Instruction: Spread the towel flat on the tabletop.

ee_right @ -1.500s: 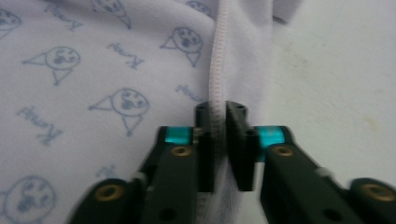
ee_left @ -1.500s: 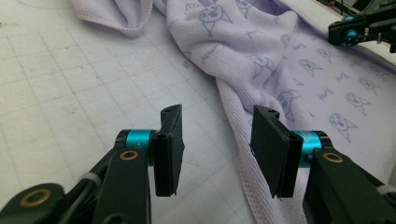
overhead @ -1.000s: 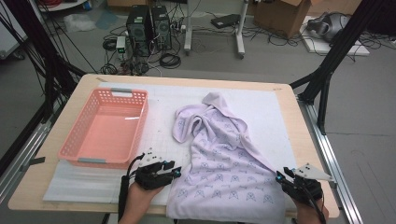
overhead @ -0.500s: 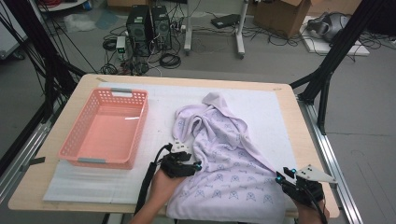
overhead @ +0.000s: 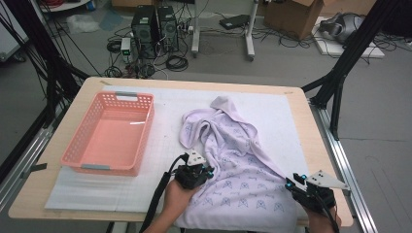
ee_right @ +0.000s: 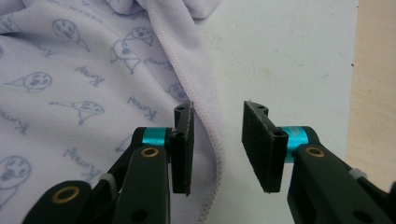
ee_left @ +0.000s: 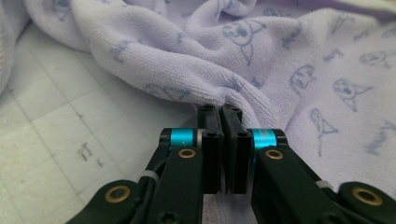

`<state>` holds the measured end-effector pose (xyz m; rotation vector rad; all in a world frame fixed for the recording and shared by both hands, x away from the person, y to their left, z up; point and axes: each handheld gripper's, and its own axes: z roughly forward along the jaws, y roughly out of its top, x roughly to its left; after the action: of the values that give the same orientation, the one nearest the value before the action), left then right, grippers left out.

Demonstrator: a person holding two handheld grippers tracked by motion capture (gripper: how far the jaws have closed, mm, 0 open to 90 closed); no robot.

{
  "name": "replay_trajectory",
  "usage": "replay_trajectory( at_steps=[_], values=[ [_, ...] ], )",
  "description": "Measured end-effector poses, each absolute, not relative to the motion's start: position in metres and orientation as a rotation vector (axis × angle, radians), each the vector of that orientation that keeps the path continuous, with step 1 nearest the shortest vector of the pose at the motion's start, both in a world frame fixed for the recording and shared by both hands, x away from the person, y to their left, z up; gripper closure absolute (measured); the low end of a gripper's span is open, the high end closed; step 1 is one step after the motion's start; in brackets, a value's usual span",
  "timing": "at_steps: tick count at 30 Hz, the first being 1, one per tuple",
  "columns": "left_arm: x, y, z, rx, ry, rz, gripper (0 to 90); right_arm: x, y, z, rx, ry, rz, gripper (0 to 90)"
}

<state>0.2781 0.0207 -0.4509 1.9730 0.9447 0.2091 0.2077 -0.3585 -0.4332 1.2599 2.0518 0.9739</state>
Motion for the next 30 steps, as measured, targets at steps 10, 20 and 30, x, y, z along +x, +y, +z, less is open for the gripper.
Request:
replay_trajectory(
  at_steps=[10,20,30],
  values=[
    [0.267,0.077,-0.447,1.888,1.037,0.257,87.8,0.209,-0.357,-0.435,1.279,2.051,0.994,63.7],
    [0.235,0.118,-0.439,1.857,1.056,0.354,88.1,0.214,-0.335,-0.442,1.225,2.154,1.062,59.4],
    [0.231,0.122,-0.443,1.847,1.045,0.319,77.5,0.223,-0.321,-0.448,1.202,2.250,1.024,82.9]
  ],
)
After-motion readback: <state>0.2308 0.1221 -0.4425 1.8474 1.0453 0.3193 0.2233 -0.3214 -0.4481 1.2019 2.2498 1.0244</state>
